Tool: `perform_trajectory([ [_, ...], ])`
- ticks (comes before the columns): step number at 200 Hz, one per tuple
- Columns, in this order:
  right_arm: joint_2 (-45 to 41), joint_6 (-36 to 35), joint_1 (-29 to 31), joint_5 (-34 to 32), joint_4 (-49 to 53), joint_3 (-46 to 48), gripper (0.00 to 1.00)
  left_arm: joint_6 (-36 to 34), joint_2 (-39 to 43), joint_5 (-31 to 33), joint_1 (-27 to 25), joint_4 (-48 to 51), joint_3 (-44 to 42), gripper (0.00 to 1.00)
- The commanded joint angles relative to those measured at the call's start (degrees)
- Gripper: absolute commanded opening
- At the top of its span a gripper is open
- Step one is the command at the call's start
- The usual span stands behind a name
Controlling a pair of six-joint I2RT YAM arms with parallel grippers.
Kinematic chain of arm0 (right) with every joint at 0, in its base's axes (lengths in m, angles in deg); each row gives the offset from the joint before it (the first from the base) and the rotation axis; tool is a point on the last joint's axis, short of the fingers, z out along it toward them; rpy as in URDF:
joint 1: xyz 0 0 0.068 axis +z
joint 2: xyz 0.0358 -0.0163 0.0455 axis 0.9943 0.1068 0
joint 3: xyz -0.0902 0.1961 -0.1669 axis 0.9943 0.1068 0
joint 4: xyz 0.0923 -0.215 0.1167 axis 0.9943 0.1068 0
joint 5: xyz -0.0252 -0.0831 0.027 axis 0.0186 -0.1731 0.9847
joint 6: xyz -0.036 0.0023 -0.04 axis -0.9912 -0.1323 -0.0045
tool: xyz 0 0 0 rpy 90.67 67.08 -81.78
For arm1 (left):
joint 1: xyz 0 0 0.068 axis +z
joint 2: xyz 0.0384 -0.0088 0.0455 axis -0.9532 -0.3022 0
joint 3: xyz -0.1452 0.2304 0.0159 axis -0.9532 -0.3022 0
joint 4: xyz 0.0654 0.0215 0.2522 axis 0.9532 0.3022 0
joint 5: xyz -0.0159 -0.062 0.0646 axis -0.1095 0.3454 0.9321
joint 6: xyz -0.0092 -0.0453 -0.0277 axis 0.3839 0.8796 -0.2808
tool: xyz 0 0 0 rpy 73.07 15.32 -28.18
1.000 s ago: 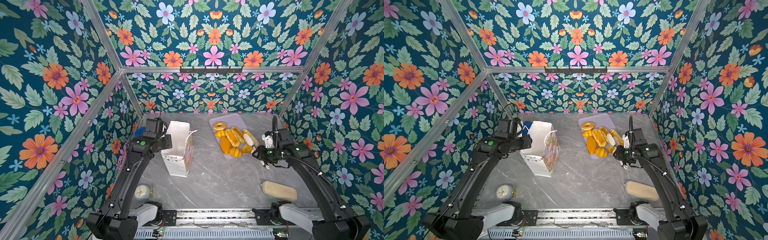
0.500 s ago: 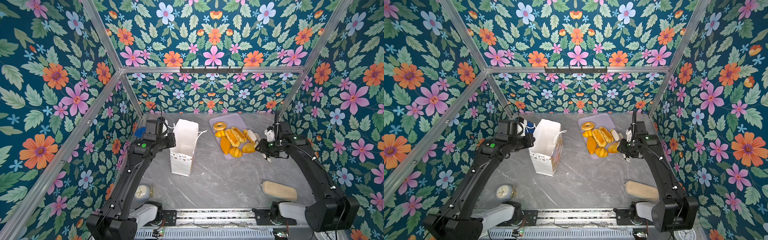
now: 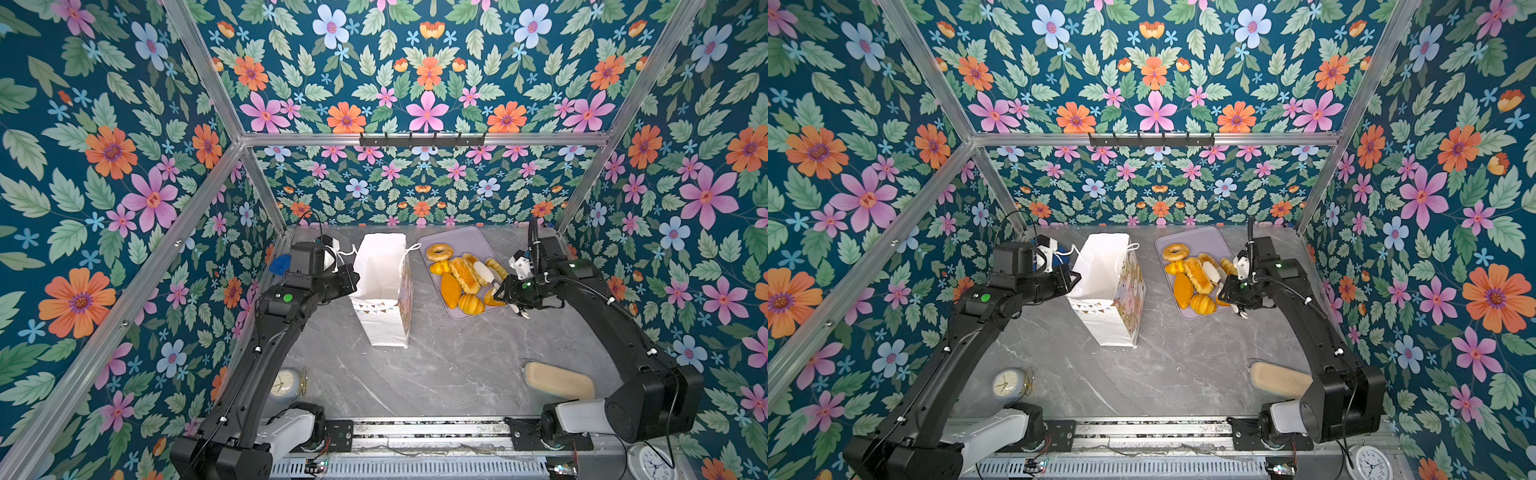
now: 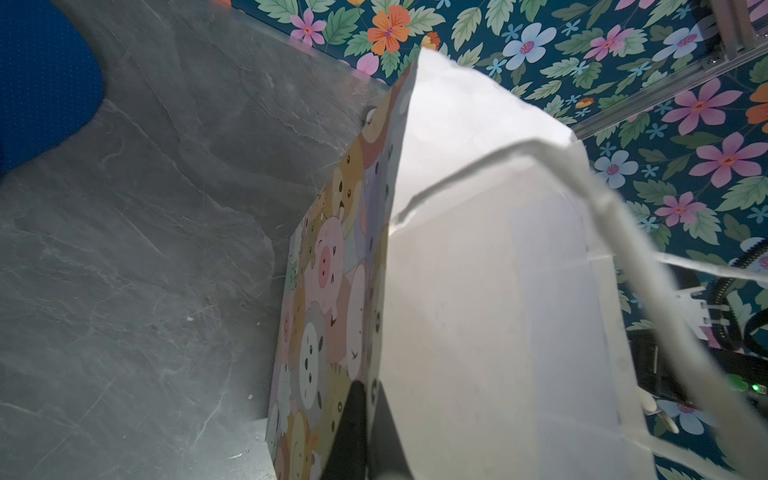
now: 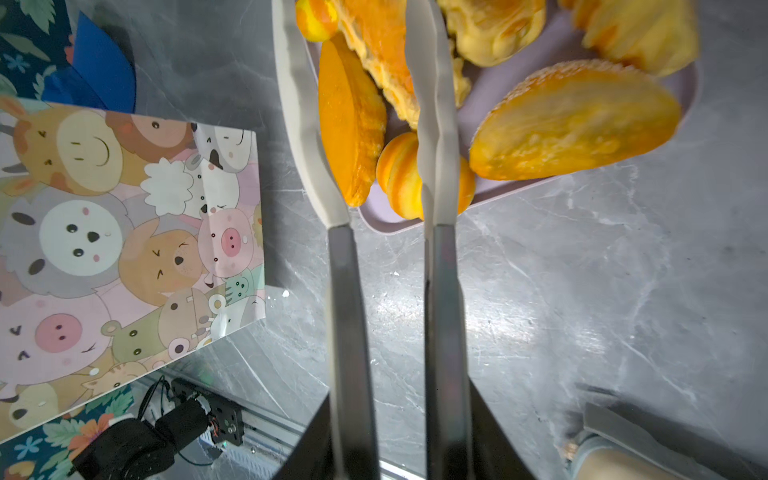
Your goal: Place the fake bread into the paper bag
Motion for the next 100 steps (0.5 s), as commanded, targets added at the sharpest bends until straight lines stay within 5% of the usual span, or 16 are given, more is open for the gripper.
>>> perform_trajectory([
  [1, 0.76, 0.66, 1.53, 1.00, -1.38, 0.36, 0.39, 0.44, 0.21, -1.27, 0.01, -0.74, -1.15, 0.01],
  [40, 2.63, 1.21, 2.76, 1.97, -2.06, 0.81, 0.39, 0.82, 0.84, -0.71, -0.04, -1.70, -3.21, 0.18],
  [81, 4.36, 0.73, 3.92, 1.71, -1.37, 0.71, 0.40, 0.92, 1.20, -0.85, 0.00, -2.23, -3.42, 0.48],
  [100, 5.13, 0.75, 4.55, 1.55, -0.91, 0.38, 0.41, 0.82, 1.36, -0.64, 0.04, -2.27, -3.39, 0.53],
])
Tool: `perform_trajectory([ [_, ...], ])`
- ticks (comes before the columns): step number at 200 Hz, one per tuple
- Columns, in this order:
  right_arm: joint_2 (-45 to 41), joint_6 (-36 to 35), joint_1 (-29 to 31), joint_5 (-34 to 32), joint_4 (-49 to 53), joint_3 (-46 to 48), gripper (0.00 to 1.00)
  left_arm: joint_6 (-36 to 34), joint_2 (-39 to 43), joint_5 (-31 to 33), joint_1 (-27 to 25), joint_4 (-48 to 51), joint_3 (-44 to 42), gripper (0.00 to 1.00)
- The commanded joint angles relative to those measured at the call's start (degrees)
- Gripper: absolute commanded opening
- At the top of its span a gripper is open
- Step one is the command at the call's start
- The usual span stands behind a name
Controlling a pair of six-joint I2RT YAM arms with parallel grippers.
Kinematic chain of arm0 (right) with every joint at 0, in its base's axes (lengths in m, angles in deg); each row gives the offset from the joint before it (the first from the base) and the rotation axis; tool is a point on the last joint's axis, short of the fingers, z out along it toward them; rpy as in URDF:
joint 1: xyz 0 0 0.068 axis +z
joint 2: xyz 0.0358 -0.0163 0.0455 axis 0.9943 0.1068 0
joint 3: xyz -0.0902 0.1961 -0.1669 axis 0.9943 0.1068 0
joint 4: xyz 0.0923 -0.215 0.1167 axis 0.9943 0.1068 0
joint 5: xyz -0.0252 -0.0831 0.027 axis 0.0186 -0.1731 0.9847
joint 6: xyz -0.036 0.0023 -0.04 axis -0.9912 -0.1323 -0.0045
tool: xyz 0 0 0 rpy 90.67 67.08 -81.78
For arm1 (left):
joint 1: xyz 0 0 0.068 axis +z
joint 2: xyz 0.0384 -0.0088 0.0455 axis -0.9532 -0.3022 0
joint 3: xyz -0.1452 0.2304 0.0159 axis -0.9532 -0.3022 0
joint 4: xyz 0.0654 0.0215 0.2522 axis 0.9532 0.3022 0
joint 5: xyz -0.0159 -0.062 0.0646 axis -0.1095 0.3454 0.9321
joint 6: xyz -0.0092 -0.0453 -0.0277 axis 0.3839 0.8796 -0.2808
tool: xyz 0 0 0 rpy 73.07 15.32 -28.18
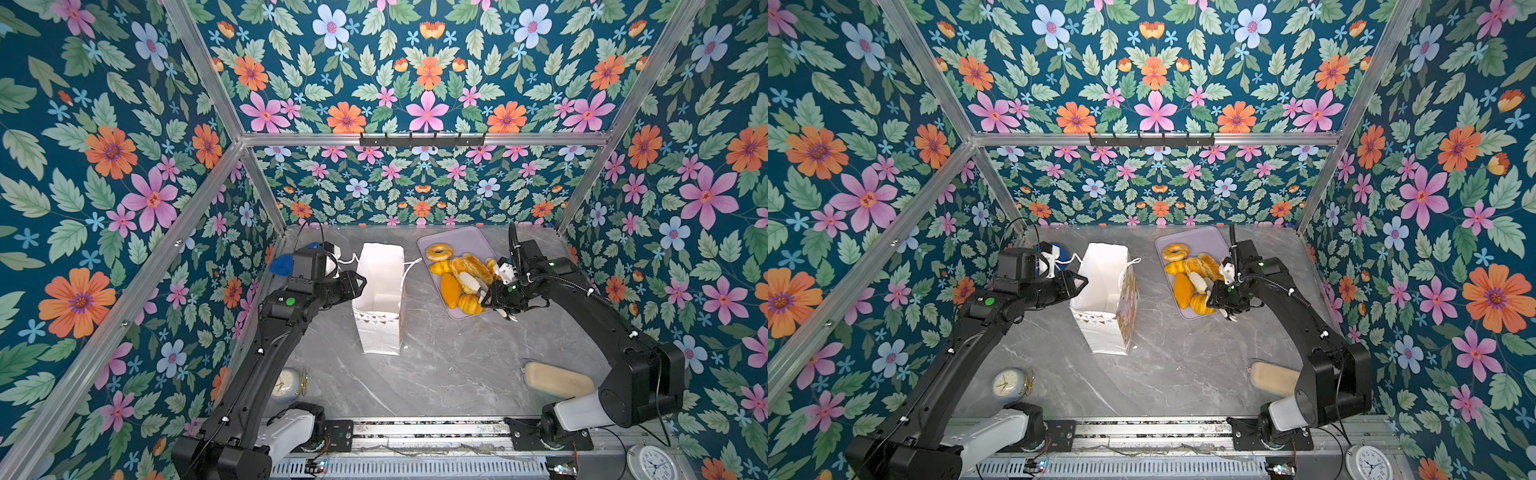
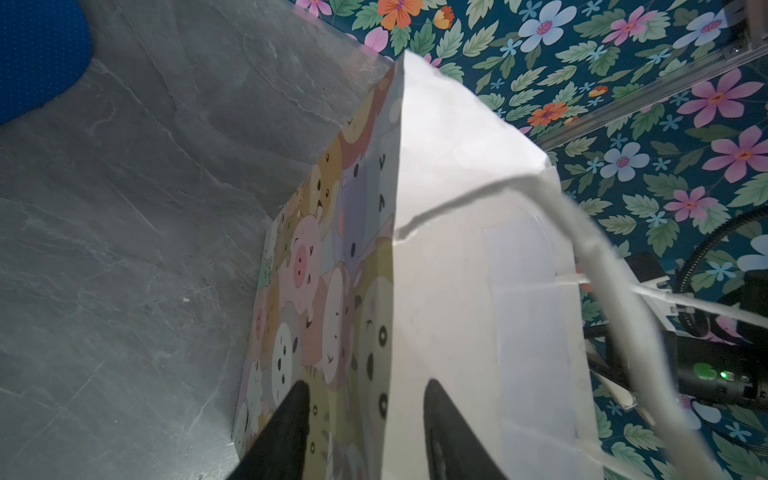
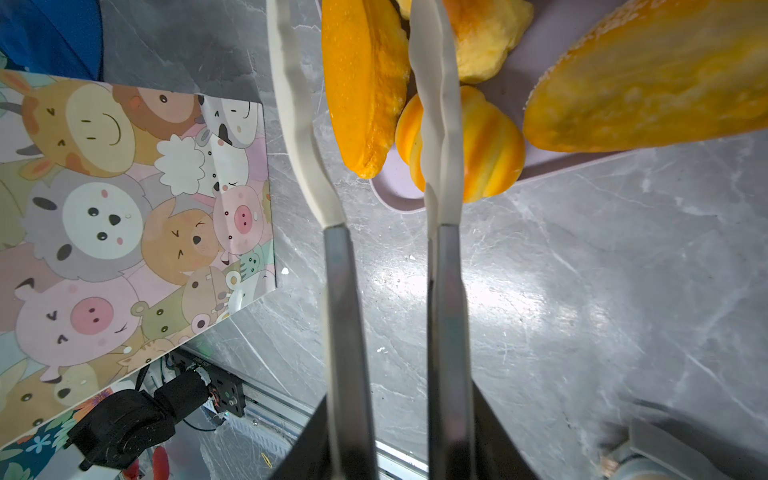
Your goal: Place the fake bread into the paper bag
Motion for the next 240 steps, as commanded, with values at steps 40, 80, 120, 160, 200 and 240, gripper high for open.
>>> perform_trajectory([
  [40, 2.77, -0.42, 2.74, -0.89, 1.37, -1.73, 0.41, -0.73, 0.82, 0.77, 0.09, -1.34, -0.35, 0.55],
  [80, 4.51, -0.69, 3.31, -1.87, 2.52, -2.56, 0.41, -1.03, 1.19, 1.10, 0.11, -1.31, -0.56, 0.56],
  [120, 5.72, -1.26, 3.44, -2.20, 3.29, -2.59, 0.41, -1.26, 1.29, 1.35, 0.08, -1.40, -0.53, 0.57],
  [160, 6.99, -1.69, 3.93, -2.59, 3.52, -3.68, 0.41, -1.41, 1.11, 1.34, 0.09, -1.53, -0.64, 0.58],
  [200, 9.08, -2.24, 3.96, -3.03, 3.92, -5.38, 0.40, -1.43, 1.56, 1.56, 0.08, -1.40, -0.61, 0.59],
  [240, 10.74, -3.14, 3.99, -4.52, 5.10, -7.47, 0.40, -1.45, 1.91, 1.78, 0.09, -1.48, -1.11, 0.59],
])
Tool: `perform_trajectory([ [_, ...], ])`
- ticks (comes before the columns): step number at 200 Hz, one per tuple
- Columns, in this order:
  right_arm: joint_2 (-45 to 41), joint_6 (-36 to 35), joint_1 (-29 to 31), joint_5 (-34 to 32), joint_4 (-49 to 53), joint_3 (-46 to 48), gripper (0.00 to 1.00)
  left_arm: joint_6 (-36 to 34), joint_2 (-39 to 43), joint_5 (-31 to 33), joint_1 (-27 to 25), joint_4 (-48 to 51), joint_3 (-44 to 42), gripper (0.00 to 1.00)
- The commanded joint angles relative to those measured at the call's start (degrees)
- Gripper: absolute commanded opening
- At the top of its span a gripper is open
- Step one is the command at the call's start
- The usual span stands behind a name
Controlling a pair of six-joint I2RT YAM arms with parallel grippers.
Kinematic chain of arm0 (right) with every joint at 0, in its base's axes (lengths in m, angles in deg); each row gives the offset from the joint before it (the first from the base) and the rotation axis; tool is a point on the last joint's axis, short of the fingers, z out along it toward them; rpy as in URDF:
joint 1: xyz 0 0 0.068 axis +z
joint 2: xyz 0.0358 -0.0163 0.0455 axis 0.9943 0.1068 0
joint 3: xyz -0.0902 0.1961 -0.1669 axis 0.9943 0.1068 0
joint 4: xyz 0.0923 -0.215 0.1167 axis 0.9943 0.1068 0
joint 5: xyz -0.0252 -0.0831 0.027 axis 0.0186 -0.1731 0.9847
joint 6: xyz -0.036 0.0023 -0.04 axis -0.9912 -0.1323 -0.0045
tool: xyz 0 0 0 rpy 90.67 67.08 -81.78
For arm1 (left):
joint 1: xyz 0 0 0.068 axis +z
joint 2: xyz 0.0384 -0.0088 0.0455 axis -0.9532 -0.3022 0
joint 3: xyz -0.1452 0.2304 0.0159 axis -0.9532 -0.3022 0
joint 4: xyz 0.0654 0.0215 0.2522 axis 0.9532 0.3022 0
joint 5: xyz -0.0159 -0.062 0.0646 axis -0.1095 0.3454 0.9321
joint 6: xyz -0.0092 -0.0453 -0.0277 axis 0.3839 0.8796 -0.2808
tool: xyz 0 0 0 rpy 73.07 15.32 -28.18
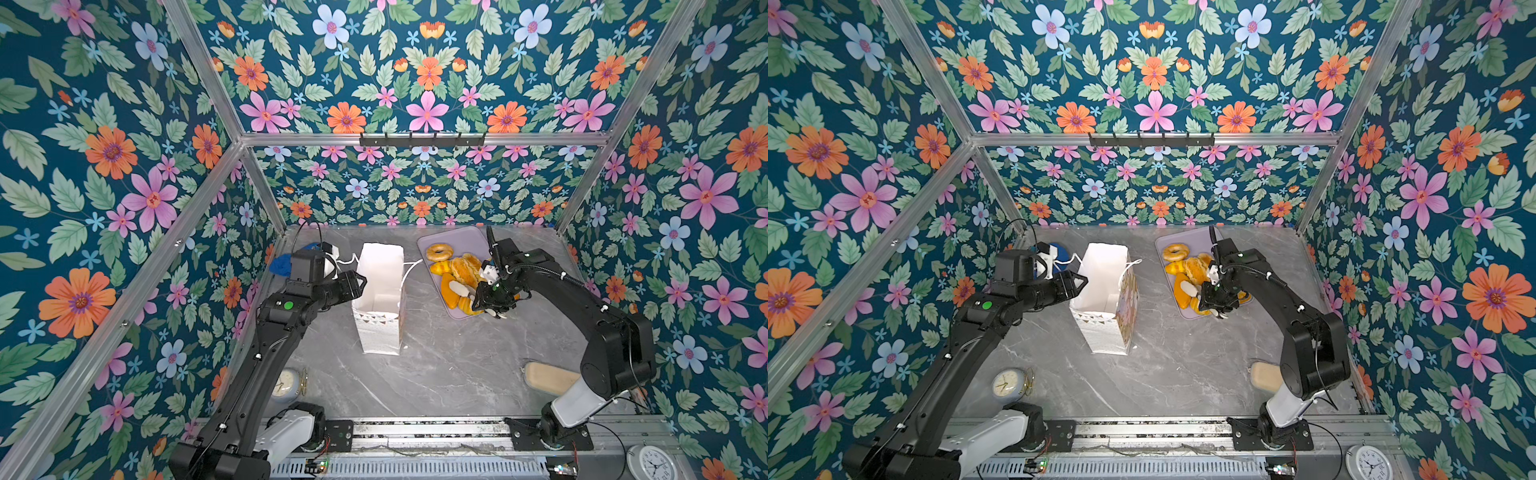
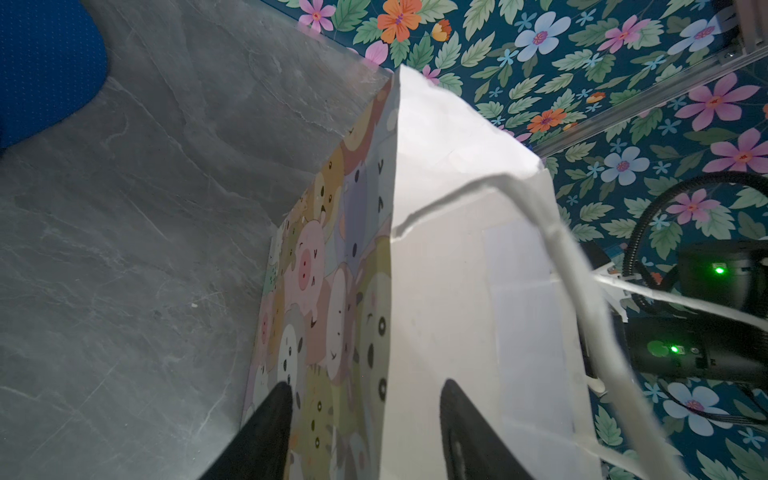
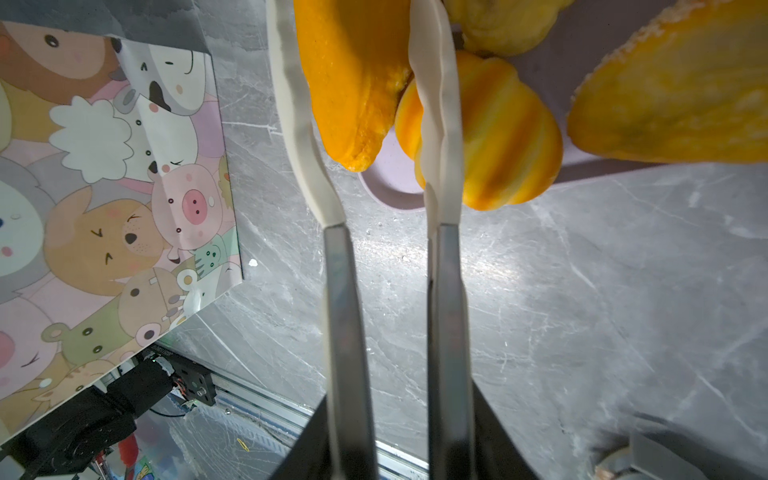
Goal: Place the fake bread into the paper bag
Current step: 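Lower the tongs onto the orange flat bread and pinch it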
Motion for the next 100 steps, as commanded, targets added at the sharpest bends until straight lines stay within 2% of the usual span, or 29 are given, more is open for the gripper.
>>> perform_trajectory([
  [1, 0.28, -1.17, 0.07, -1.33, 1.67, -1.22, 0.40, -0.74, 0.32, 0.64, 0.10, -0.83, -0.21, 0.59],
  [70, 5.10, -2.32, 0.08, -1.85, 2.83, -4.13, 0.39, -0.80, 0.28, 0.60, 0.07, -0.96, -0.43, 0.60],
  [100, 5.87, -2.59, 0.01, -1.78, 2.84, -4.97, 0.33, -0.80, 0.35, 0.85, 0.04, -0.94, -0.54, 0.60],
])
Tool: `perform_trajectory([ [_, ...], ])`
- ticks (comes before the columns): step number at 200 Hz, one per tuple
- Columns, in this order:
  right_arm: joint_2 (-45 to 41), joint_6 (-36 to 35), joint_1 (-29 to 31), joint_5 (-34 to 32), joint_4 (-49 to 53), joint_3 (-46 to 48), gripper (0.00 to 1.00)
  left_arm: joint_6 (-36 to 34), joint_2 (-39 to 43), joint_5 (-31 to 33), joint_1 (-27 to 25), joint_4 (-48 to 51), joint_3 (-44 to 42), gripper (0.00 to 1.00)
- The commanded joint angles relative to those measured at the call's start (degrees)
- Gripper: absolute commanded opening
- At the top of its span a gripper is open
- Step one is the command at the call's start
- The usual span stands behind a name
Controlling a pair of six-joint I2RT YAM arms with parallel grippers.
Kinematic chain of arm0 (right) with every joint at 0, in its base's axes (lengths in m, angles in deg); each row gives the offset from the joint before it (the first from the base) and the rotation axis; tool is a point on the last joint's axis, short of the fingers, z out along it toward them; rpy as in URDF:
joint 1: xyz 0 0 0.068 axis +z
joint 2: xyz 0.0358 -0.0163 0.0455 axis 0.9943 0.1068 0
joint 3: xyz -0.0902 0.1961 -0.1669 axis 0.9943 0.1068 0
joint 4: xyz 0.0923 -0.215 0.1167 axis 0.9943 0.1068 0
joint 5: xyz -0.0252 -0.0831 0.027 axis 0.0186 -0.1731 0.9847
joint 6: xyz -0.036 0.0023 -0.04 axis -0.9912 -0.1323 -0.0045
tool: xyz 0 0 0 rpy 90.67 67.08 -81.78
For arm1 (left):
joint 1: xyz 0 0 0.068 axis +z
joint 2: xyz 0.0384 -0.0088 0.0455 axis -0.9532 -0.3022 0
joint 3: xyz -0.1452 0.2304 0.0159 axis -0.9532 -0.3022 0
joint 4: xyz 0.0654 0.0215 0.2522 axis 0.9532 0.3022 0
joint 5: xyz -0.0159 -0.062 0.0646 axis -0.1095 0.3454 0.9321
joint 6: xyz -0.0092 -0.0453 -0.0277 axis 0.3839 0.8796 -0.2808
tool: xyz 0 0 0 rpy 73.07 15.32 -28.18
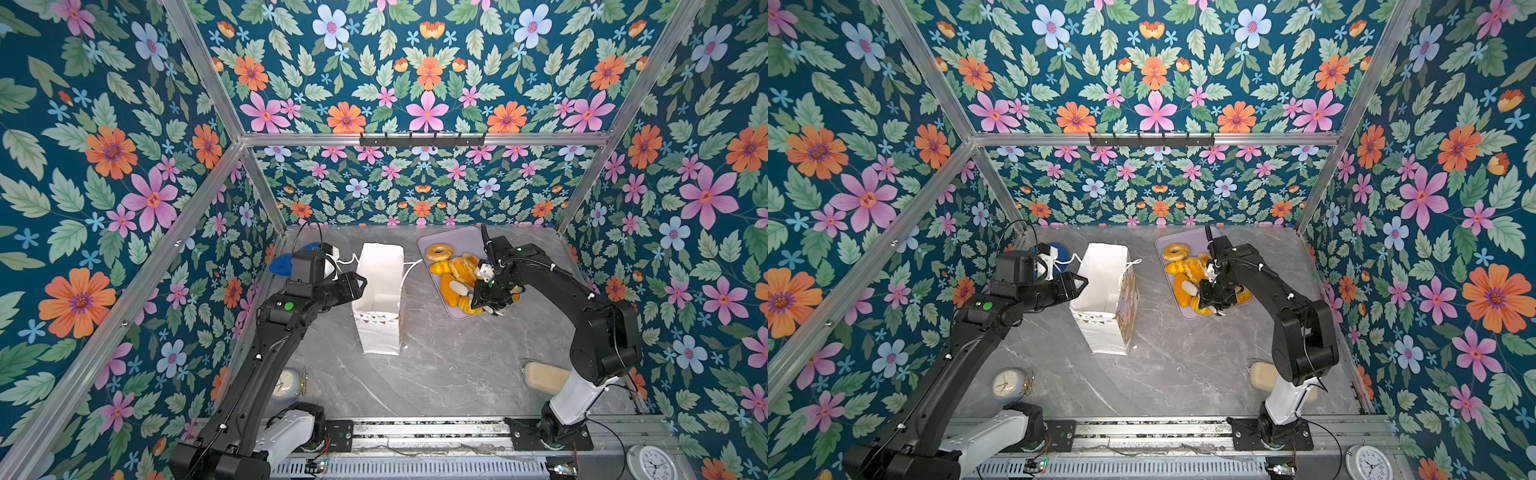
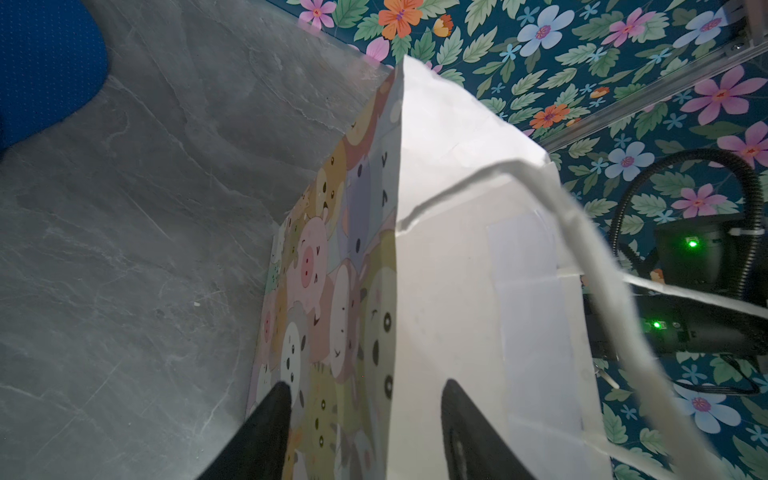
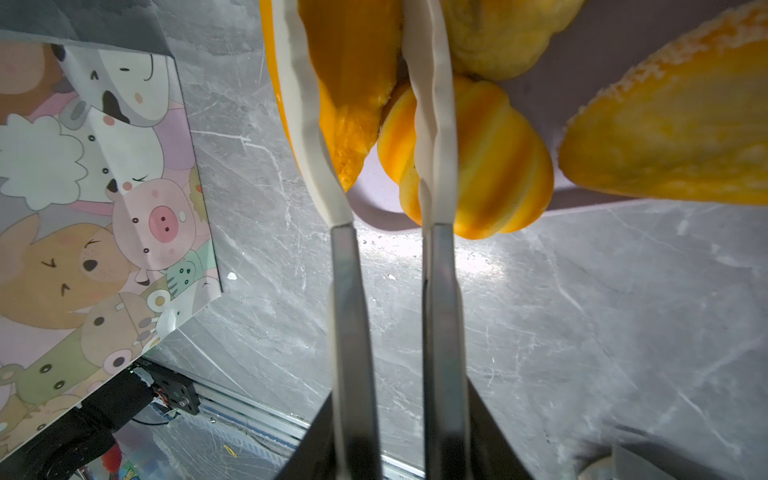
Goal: Place the fake bread into the paper bag
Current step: 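Lower the tongs onto the orange flat bread and pinch it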
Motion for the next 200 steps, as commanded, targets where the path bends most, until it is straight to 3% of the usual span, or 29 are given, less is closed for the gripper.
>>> perform_trajectory([
  [1, 0.35, -1.10, 0.05, -0.23, 0.92, -0.78, 0.33, -0.41, 0.19, 0.80, 0.07, -0.97, 0.02, 0.60],
  [107, -6.10, 0.61, 0.01, -1.11, -0.36, 0.33, 0.16, -0.55, -0.30, 1.50, 0.06, 0.11, 1.89, 0.72],
  [159, -11.12, 2.10, 0.08, -0.15, -1.40, 1.32, 0.15, -1.20, -0.07, 3.18, 0.06, 1.90, 3.96, 0.71],
  [200, -15.20, 3.12, 0.00, -0.11, -1.65, 1.60, 0.14, -1.94, -0.44, 4.53, 0.11, 3.12, 4.63, 0.61],
])
